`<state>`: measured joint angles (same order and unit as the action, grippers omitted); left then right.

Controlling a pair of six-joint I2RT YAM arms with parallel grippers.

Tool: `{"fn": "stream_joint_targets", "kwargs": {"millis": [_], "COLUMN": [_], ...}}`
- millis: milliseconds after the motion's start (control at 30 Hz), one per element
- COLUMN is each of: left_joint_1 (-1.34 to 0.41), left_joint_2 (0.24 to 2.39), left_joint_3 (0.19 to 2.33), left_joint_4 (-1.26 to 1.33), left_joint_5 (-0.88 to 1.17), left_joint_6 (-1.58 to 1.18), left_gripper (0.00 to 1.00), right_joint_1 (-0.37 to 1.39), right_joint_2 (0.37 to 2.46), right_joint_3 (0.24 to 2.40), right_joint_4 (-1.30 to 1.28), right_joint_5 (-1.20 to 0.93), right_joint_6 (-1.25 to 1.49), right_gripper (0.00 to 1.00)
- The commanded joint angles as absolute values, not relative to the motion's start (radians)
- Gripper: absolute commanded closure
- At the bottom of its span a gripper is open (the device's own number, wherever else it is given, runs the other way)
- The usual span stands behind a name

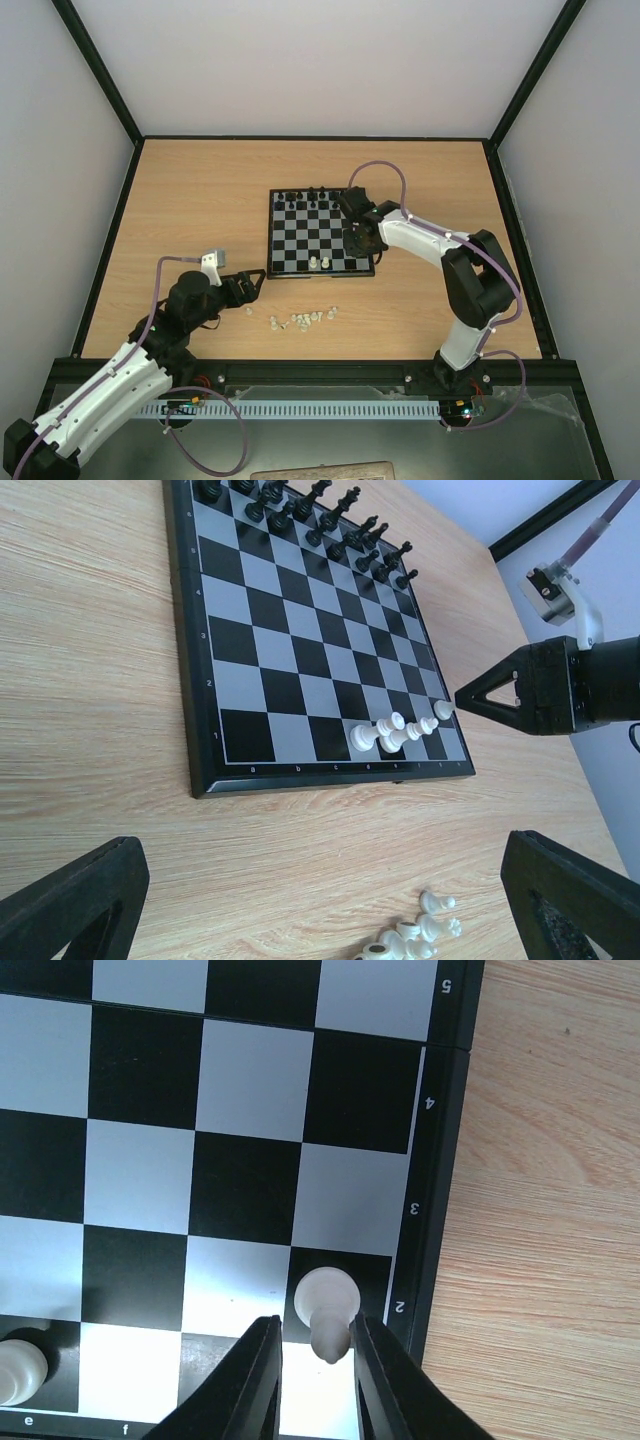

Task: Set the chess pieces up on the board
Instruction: Place the chess piece on the chessboard, then pick up the chess piece at the center of the board.

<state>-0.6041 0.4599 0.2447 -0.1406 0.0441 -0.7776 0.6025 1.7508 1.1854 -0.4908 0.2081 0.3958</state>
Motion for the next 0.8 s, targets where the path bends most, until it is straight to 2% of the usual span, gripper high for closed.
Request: {"fn": "stream_joint_targets", "kwargs": {"millis": [0, 167, 333, 533, 767], "left_joint_1": [-0.608, -0.607, -0.606, -0.606, -0.606], "left_joint_2": [0.463, 0.465, 0.472, 0.473, 0.438], "left_joint_3": [0.244, 0.246, 0.246, 0.246, 0.246], "left_joint_4": [-0.126, -0.129, -0.124, -0.127, -0.157], "left_joint_5": [0.042, 0.033, 0.020, 0.012, 0.005], "left_joint_6": [-0.773, -0.773, -0.775, -0.779, -0.787], "left_gripper": [0.01, 0.00, 0.00, 0.00, 0.01], "right_joint_1": [0.602, 0.647, 0.812, 0.976, 1.061], "right_joint_2": [1.703, 1.562, 1.495, 1.535, 1.629], "right_joint_3": [1.207, 1.185, 1.141, 1.111, 1.110], "right_joint_4": [-0.528, -0.554, -0.550, -0.514, -0.510], "right_joint_5": [0.188, 0.172, 0.099, 0.066, 0.096], "right_joint_6": [0.393, 0.403, 0.422, 0.460, 0.487], "right_gripper": [0.78, 0.72, 0.72, 0.73, 0.75]}}
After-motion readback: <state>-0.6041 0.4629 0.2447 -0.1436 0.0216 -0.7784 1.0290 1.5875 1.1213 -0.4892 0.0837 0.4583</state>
